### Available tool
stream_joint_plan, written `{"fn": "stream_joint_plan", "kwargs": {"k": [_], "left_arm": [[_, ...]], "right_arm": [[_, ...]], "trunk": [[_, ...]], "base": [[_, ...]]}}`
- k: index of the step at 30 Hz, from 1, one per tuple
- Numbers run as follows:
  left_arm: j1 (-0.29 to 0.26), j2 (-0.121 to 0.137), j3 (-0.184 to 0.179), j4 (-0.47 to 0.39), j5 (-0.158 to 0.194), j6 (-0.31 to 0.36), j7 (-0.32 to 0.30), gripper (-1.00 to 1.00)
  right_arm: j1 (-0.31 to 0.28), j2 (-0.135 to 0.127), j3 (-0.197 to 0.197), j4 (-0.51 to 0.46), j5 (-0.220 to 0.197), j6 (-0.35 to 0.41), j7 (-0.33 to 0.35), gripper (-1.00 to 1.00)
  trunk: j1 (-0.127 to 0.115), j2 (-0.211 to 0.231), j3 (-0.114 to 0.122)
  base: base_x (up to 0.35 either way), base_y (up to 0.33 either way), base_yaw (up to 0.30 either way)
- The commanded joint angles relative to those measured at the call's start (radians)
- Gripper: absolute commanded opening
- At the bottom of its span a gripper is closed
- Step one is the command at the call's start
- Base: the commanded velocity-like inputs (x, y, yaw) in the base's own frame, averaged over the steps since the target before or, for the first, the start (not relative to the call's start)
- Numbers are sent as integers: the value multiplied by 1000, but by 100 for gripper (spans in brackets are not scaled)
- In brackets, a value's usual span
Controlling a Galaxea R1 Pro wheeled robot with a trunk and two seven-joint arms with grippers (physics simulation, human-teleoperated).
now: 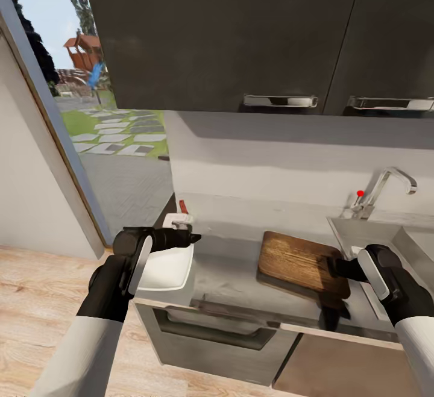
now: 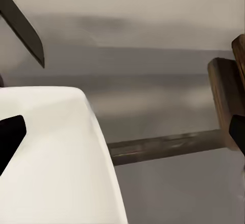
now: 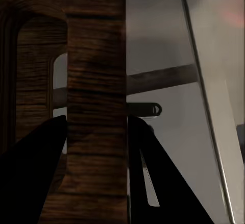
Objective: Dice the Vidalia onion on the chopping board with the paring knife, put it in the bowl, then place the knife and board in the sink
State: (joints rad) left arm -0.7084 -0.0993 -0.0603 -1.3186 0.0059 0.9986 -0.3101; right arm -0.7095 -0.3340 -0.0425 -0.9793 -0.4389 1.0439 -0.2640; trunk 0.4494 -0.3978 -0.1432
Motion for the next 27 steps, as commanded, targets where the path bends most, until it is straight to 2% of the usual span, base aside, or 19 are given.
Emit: {"fn": "stream_joint_plan", "kwargs": {"k": [1, 8, 27], "left_arm": [[-1, 0, 0, -1, 0, 5, -1, 100], [-1, 0, 0, -1, 0, 5, -1, 100], [0, 0, 1, -34, 0, -2, -1, 100]], "right_arm": [[-1, 0, 0, -1, -7, 3, -9, -100], [-1, 0, 0, -1, -7, 3, -9, -100], [-1, 0, 1, -1, -7, 3, -9, -100]], "trunk": [[1, -2, -2], [1, -2, -2], [1, -2, -2]], "base": [[0, -128, 60], [0, -205, 16], [0, -6, 0]]}}
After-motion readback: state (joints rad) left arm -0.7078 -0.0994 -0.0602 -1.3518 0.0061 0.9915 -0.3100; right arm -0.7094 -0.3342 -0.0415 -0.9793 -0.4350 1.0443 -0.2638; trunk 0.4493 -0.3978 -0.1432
